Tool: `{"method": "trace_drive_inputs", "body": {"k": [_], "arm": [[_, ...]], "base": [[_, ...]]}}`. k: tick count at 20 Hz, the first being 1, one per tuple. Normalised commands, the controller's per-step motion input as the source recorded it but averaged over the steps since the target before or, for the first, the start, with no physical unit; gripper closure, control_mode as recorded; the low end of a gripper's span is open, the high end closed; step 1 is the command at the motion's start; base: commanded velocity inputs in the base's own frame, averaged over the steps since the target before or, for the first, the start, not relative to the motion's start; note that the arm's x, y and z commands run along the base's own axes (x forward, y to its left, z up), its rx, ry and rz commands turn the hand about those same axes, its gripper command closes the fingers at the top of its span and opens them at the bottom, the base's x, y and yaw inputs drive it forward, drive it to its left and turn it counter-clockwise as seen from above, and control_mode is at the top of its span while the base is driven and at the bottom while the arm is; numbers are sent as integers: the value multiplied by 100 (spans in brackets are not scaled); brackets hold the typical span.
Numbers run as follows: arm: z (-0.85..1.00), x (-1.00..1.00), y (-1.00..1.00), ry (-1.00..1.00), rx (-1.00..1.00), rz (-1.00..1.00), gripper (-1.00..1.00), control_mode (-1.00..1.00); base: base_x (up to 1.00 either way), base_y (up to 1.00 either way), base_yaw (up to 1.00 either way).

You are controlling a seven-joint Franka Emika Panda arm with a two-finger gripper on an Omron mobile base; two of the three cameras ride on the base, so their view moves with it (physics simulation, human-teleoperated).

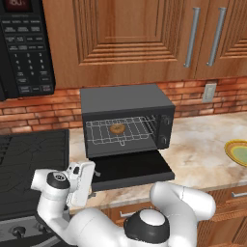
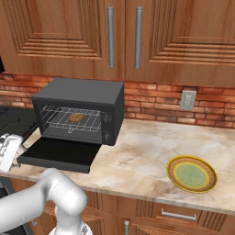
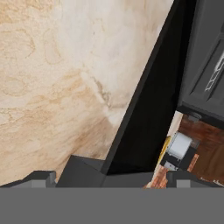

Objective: Pick up the bagel from the plate, place it on the toaster oven rack, close the door, and set the timer.

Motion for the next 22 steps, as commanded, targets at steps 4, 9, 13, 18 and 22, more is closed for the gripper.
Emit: {"method": "trace_drive_inputs", "body": {"k": [4, 9, 13, 18, 22], "arm": [[0, 29, -17, -1, 0, 0, -100, -100], [0, 19, -19, -1, 0, 0, -100, -100], [8, 27, -24, -3, -6, 0, -100, -100], [50, 41, -22, -5, -12, 0, -100, -100], [72, 51, -24, -5, -14, 0, -100, -100]], "base": [[0, 0, 0], [0, 0, 0], [0, 0, 0], [0, 0, 0], [0, 0, 0]]}}
